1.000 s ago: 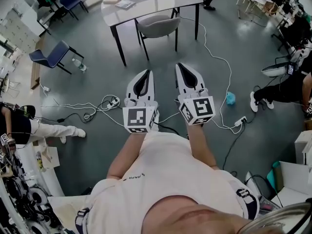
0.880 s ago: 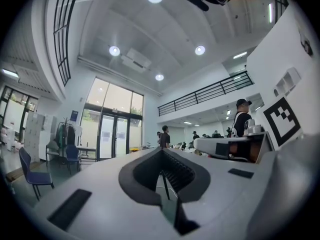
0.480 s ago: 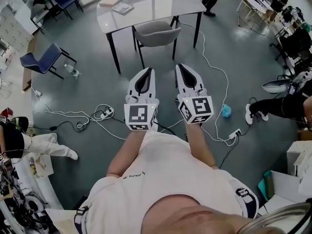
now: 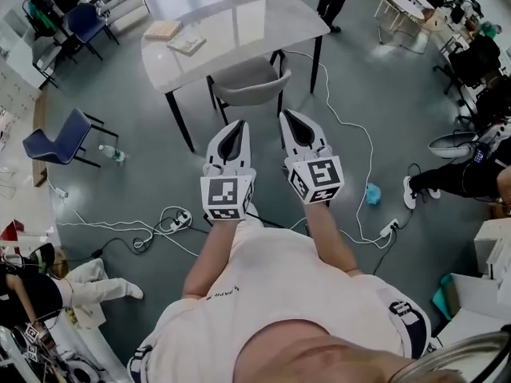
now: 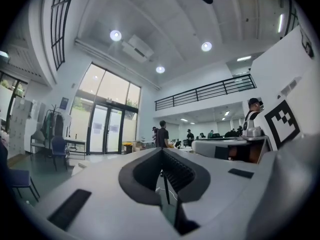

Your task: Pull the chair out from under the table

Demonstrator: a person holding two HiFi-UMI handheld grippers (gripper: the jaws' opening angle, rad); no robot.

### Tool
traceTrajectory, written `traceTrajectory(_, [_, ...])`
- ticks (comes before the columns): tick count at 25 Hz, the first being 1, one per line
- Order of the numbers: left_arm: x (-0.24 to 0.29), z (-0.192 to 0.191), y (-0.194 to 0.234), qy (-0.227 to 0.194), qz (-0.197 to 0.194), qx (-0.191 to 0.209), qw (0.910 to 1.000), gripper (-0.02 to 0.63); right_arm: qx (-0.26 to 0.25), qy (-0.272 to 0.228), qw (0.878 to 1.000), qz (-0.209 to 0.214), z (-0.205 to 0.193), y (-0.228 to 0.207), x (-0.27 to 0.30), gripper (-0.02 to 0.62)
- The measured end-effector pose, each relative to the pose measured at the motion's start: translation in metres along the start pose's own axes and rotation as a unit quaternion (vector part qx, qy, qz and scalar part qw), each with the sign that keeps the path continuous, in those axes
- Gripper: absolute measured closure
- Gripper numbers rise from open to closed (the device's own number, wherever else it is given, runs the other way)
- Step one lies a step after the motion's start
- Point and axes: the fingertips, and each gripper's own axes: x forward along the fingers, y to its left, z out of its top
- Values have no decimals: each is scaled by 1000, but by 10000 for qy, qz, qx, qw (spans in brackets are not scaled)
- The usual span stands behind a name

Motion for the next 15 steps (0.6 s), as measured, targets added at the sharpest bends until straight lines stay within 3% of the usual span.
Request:
traceTrajectory(8, [68, -17, 37, 339, -383, 2, 9987, 601, -72, 359, 9992, -165, -19, -27, 69, 581])
traceTrajectory(15, [108, -25, 52, 470, -530, 13, 9975, 601, -120, 531, 9978, -382, -28, -55, 93, 581])
